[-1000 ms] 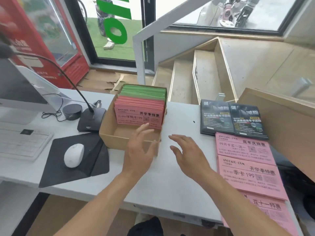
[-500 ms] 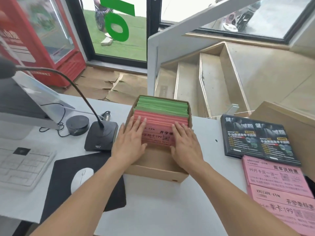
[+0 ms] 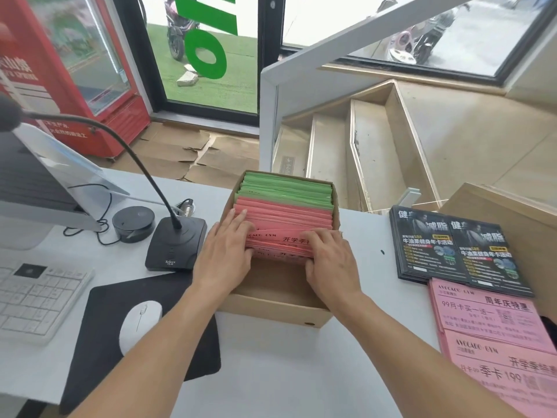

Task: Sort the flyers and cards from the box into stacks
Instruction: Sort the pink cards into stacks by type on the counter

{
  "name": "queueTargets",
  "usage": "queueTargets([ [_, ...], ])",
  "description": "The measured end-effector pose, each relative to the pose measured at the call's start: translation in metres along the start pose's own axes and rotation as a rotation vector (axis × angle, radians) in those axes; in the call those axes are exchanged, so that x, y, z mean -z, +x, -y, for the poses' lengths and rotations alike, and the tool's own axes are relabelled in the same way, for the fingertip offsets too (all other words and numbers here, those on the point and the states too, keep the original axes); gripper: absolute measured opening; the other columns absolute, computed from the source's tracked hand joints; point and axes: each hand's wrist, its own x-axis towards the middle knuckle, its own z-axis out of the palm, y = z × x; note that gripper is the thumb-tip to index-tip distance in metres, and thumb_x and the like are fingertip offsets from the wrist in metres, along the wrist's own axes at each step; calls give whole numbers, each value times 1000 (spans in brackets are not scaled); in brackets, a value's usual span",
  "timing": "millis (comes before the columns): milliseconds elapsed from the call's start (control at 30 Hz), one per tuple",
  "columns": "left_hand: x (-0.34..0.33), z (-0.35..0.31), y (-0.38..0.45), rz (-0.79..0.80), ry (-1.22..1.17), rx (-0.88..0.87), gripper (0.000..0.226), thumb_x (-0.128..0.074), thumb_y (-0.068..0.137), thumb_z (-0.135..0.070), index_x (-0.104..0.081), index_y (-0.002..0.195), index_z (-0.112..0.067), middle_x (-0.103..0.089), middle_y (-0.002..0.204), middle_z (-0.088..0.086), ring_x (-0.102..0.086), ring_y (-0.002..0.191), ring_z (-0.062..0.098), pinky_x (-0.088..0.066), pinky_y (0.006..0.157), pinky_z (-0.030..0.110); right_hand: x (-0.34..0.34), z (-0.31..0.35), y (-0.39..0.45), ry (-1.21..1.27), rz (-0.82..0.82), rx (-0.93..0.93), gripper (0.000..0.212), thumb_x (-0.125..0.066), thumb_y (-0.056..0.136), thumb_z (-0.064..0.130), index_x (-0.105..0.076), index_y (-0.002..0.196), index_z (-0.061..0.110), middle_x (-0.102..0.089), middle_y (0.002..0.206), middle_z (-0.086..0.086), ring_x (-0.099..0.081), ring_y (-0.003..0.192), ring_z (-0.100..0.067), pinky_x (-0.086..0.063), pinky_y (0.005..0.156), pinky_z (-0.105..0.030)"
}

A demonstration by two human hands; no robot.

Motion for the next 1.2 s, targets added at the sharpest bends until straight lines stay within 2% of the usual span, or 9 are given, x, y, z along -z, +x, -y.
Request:
queueTargets([
  [133, 1, 0, -1, -3, -14, -6, 43, -66, 93, -18, -54, 134, -27, -29, 165, -5, -13, 155, 13, -13, 127, 39, 1, 2, 0, -42, 12, 1, 66, -69, 74, 4, -60, 136, 21, -62, 120, -1, -52, 115, -27, -45, 103, -42],
  [367, 3, 0, -2, -1, -45, 14, 18, -69, 90, -18, -61, 104, -27, -35, 162, -1, -18, 155, 17, -18, 126, 41, 4, 3, 0, -81, 32, 30, 28, -72, 73, 10, -71, 98, 23, -57, 96, 0, -52, 96, -25, -48, 92, -39],
  [600, 0, 3, -3, -24, -26, -6, 16, -67, 93, -21, -69, 109, -24, -38, 161, 1, -17, 155, 20, -15, 125, 41, 6, 5, 1, -112, 134, 58, 33, -55, 84, 7, -69, 107, 27, -70, 91, 5, -64, 87, -24, -40, 98, -32],
  [733, 4, 5, -2, -123, -167, -65, 10, -75, 89, -21, -68, 97, -25, -51, 151, -2, -23, 153, 19, -21, 124, 48, 15, 5, -6, 187, -145, -49, 28, -64, 88, 6, -69, 105, 28, -67, 96, 12, -65, 80, -18, -52, 67, -33],
  [867, 16, -4, -21, -291, -659, -176, 19, -79, 84, -2, -72, 98, -12, -71, 124, -7, -56, 132, 15, -43, 112, 51, 36, 10, -24, 625, -365, -111, 38, -66, 87, -9, -71, 109, 20, -68, 100, 10, -66, 92, -4, -56, 75, -29],
  [933, 25, -24, -35, -304, -845, -109, 20, -79, 83, 1, -74, 99, -9, -77, 108, -10, -71, 107, 12, -56, 94, 43, 57, 14, -34, 755, -410, -159, 41, -67, 85, -14, -71, 106, 21, -71, 96, 8, -67, 91, -8, -55, 75, -28],
  [1000, 33, -49, -46, -325, -863, -72, 19, -84, 82, -11, -75, 97, -16, -77, 96, -13, -73, 88, 9, -59, 76, 33, 80, 10, -43, 864, -424, -266, 47, -70, 86, -8, -67, 104, 35, -71, 96, 16, -67, 91, -7, -53, 74, -22],
  [1067, 35, -74, -57, -336, -863, -33, 21, -85, 81, -20, -72, 97, -25, -75, 92, -15, -72, 83, 6, -58, 68, 23, 98, -3, -56, 956, -390, -348, 46, -73, 89, 3, -64, 105, 45, -71, 100, 18, -68, 95, -9, -56, 75, -24],
  [1200, 18, -115, -93, -246, -919, -55, 21, -83, 81, -16, -71, 98, -23, -75, 92, -16, -73, 85, 6, -60, 65, 26, 120, -42, -106, 996, -287, -455, 40, -75, 89, 7, -65, 111, 38, -73, 103, 9, -70, 100, -15, -60, 83, -41],
])
